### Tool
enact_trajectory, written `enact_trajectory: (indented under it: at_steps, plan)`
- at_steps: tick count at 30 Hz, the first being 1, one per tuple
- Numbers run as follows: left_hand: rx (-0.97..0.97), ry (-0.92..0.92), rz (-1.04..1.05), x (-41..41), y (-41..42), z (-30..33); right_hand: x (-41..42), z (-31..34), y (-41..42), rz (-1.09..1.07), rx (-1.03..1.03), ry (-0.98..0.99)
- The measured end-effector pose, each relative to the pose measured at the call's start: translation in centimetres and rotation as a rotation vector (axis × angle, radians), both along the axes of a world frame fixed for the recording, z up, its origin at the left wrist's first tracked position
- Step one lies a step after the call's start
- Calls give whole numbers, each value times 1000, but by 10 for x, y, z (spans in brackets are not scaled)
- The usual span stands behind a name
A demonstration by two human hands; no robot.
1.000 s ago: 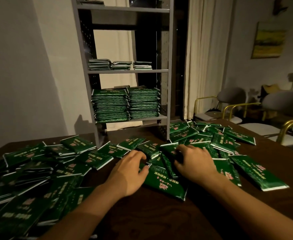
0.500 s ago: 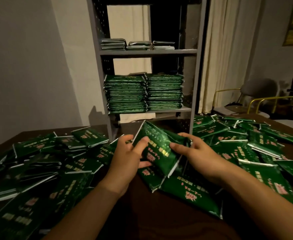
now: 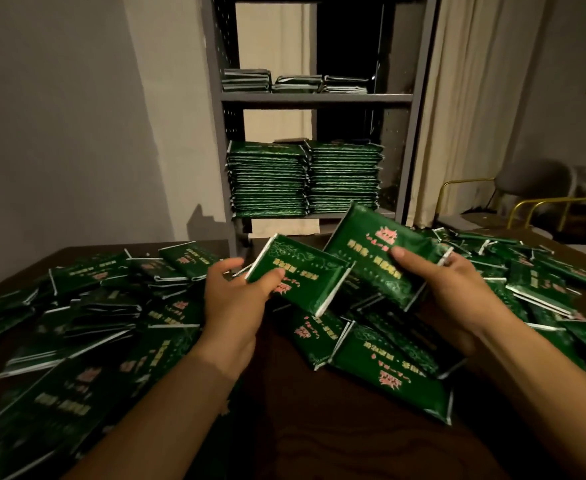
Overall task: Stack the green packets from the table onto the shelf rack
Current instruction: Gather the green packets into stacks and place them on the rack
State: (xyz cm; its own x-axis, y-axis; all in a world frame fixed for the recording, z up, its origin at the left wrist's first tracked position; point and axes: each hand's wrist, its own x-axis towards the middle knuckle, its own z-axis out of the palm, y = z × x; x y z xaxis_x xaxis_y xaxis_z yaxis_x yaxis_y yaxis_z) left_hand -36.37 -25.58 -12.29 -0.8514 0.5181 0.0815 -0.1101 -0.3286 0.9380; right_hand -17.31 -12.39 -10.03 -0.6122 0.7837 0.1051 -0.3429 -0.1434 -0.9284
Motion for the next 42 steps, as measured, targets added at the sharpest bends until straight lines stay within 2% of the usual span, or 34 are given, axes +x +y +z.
enact_trajectory:
  at_steps: [3,4,7,8,11,14,17,19,22,24,26,28,30,33,35,38,40,42]
  plan:
    - [2,20,35,-2,-1,-1,3,2,1,11,0,70]
    - [-12,51,40,-4,-1,-2,4,2,0,13,35,39]
    - [-67,163,-68,-5,-3,0,3,-5,-5,14,333,-244]
    - [-98,240,-137,-2,-5,2,1,-7,-8,47,425,-285]
    - [-222,522,-290,10,-9,9,-8,-10,-20,131,621,-277]
    - [-223,595,-375,21,-10,11,-15,-9,-29,83,761,-280]
    - [-145,544,-299,21,-11,14,-16,-10,-28,14,724,-282]
    - [-87,434,-269,19,-10,15,-13,-7,-28,8,602,-245]
    - [-42,244,-376,19,-10,13,-7,-3,-23,5,360,-121]
    - [-87,245,-512,28,-11,12,-7,-5,-20,4,232,-52]
    - [-107,265,-599,39,-10,8,-11,-7,-24,27,188,-36]
    - [-77,263,-562,45,-5,4,-16,-10,-28,46,212,-76]
    - [-57,264,-457,42,-2,3,-18,-11,-30,-10,315,-212]
    - [-44,276,-281,27,1,-1,-3,-7,-17,-211,866,-719]
    - [-57,266,-186,17,1,-4,10,0,-12,-78,1063,-1065]
    - [-92,268,-126,11,1,-9,20,9,-18,253,1129,-1486]
    - [-109,285,-121,11,2,-12,21,8,-20,289,1186,-1553]
    - [-123,303,-127,13,3,-13,21,8,-22,244,1213,-1482]
